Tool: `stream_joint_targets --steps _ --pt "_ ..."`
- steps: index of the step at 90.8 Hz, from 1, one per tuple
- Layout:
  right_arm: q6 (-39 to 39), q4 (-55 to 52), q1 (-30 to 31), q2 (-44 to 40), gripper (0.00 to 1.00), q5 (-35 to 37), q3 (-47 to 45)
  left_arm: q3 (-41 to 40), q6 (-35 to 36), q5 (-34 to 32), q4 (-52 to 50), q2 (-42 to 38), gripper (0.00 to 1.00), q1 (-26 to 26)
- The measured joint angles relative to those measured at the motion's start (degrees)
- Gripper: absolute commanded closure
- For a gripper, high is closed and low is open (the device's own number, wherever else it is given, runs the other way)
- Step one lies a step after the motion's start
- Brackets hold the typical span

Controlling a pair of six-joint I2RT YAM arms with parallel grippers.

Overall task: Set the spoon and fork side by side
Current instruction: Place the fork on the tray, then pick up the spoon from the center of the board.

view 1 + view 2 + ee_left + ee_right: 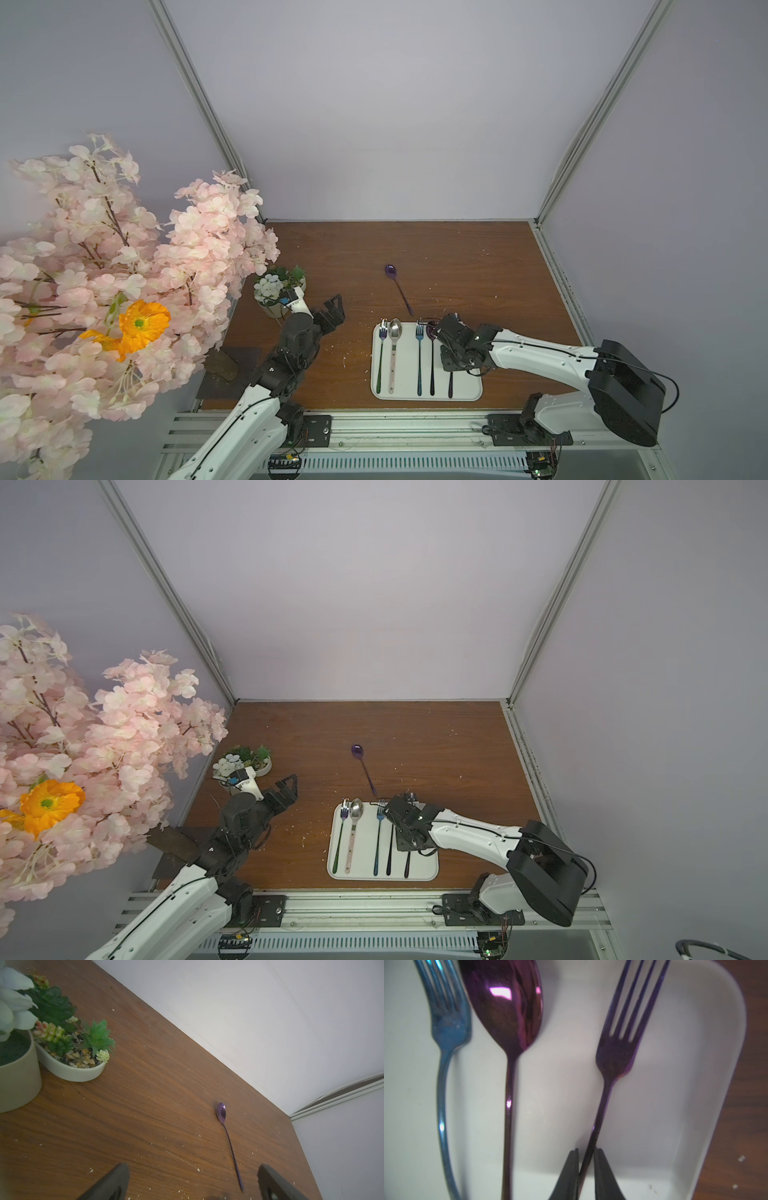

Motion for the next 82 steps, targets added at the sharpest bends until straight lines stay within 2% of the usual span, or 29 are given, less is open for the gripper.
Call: stream_joint_targets --steps 27,39,51,67,82 --pt "-0.5 -0.1 -0.2 0.0 0.84 0.2 0.0 0.0 0.0 0.0 0.0 0.0 0.01 0.0" --pt "-0.7 0.0 -0.2 0.0 0.78 0.3 0.0 0.0 0.0 0.0 0.0 0.0 0.01 0.0" --pt "-0.8 -1.2 -0.2 -0.1 0.68 0.6 1.2 0.0 0.0 0.0 0.0 0.0 0.01 0.0" --pt "-3.8 -4.4 -1.2 -0.5 0.60 2.5 9.9 0.0 0.0 -0.2 -0.3 -0.3 0.02 0.0" --pt "-13.2 -3.1 -6.9 2.6 0.56 1.9 20.3 0.0 0.0 -0.9 -1.1 -1.2 0.01 0.0"
